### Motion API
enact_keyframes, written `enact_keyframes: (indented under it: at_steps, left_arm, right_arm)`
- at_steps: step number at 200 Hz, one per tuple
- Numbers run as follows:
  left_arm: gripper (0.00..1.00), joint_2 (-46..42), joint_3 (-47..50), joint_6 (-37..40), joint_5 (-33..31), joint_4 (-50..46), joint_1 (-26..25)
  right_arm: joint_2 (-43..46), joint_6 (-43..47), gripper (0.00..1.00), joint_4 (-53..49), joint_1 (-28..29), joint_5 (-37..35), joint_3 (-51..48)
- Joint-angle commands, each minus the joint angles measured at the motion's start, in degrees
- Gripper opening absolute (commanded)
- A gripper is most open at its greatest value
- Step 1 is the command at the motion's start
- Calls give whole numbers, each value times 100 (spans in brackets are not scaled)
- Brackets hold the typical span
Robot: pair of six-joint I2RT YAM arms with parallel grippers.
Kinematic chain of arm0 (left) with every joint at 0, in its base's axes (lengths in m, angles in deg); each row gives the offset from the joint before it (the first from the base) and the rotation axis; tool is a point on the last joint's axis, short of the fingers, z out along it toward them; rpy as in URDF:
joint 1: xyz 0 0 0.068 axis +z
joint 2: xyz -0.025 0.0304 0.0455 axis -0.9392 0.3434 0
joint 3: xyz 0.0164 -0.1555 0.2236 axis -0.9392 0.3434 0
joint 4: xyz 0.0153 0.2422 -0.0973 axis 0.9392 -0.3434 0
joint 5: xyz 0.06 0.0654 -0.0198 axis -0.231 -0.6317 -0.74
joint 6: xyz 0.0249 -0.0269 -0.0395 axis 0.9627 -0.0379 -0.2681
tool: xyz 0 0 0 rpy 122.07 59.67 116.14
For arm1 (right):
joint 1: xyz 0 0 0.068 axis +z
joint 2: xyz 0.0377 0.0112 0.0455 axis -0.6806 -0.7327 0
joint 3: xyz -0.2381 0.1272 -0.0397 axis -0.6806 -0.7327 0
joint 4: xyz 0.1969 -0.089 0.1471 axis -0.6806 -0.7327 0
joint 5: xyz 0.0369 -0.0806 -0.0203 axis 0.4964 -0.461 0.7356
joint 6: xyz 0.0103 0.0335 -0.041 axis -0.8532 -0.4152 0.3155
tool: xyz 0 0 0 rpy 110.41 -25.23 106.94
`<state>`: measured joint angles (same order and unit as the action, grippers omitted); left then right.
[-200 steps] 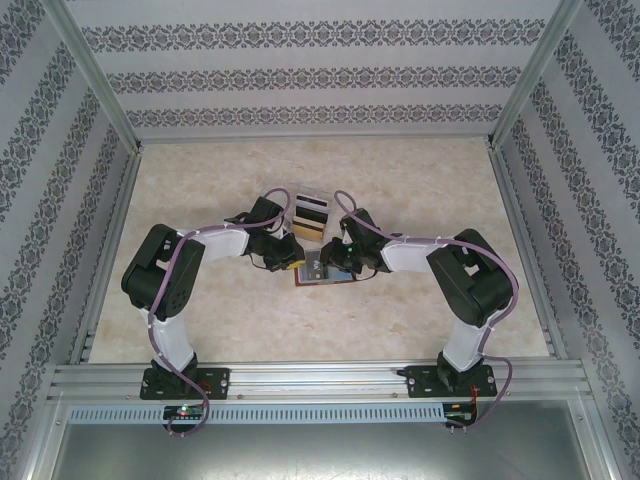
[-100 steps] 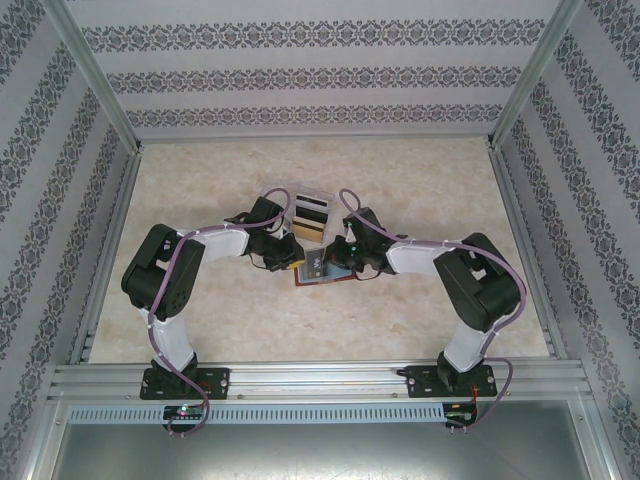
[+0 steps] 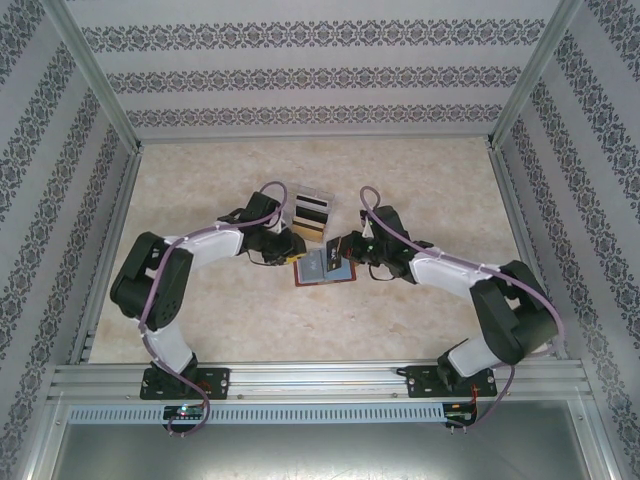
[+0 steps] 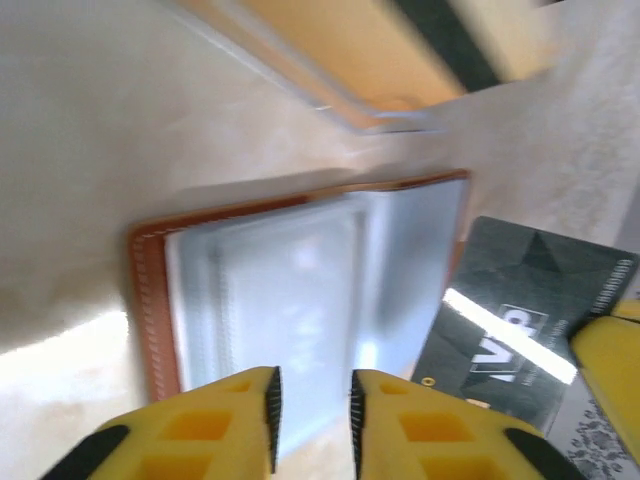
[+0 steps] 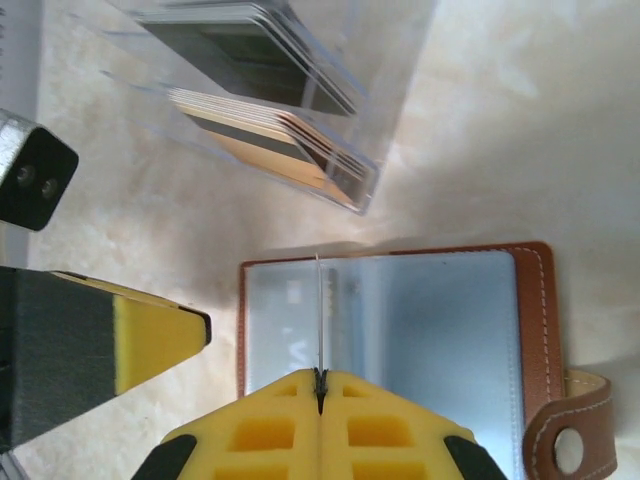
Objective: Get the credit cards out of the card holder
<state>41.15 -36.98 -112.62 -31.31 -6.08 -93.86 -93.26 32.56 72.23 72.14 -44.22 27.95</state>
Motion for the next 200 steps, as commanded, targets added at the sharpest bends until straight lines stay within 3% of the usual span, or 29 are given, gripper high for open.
enact_keyframes:
  at_steps: [1, 18, 45, 73, 96, 142, 189, 200]
  left_arm:
    - [35, -614, -89, 91, 117, 258, 162]
    - [53, -816, 57, -40, 516, 714, 300]
    - [67, -846, 255, -484, 1270, 1638, 483]
    - [72, -705, 350, -1194, 1831, 2799, 533]
    - [71, -585, 338, -1827, 2123, 3678, 535]
    - [47, -524, 296, -2386, 2272, 4553, 535]
    - [13, -550, 329, -2697, 2268, 4998, 538]
    - [6, -576, 339, -2717, 2210, 5030, 535]
  right_arm:
    - [376, 198, 0, 423, -138, 21, -89]
    - [480, 13, 0, 701, -246, 393, -80]
    - [443, -394, 0, 1356, -352, 1037, 29]
    - [201, -1095, 0, 2389, -485, 1705, 151]
    - [7, -1585, 0, 2981, -547, 1991, 268]
    - [-272, -2241, 0, 3761, -689, 2209, 323]
    - [-371, -2537, 0, 3988, -717, 2265, 333]
    - [-370, -2599, 5, 4014, -711, 2281, 333]
